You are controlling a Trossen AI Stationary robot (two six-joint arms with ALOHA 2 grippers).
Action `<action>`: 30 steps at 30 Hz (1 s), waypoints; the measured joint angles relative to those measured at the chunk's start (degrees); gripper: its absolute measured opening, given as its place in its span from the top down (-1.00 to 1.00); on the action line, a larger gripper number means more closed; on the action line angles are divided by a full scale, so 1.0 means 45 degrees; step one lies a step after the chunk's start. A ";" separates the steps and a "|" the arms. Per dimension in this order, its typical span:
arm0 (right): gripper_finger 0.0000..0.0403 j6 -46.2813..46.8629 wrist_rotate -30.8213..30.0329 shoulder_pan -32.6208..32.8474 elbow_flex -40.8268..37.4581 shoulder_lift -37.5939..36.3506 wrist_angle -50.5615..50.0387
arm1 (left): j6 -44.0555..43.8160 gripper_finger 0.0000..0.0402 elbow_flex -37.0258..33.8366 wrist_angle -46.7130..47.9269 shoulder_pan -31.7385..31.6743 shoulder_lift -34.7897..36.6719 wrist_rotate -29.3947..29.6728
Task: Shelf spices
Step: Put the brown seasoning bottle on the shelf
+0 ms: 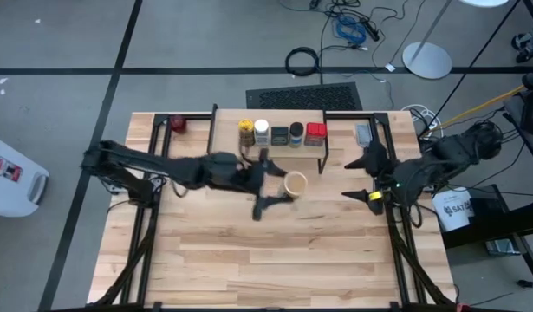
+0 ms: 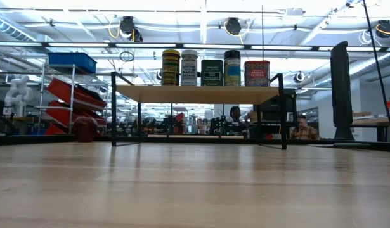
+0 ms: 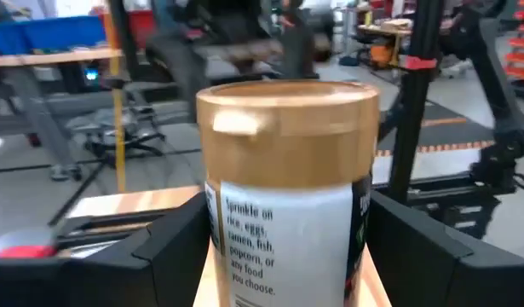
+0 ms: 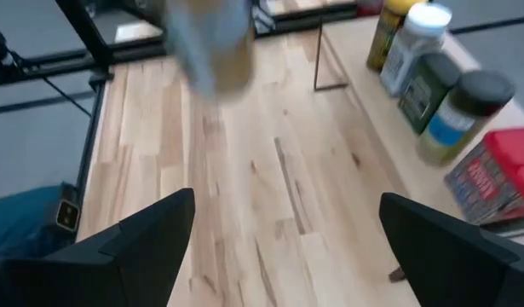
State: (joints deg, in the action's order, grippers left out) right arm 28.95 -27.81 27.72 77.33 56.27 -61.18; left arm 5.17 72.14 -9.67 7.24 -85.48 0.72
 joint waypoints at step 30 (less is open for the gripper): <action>-0.79 0.0416 0.1201 0.0867 -0.6559 -0.0026 0.7646 | 0.0976 -0.41 -0.0287 0.7076 -0.4535 0.5138 0.0717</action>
State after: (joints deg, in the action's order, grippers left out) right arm 30.82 -22.40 31.62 47.81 56.15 -26.77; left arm 9.56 70.85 22.17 -13.17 -62.36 3.95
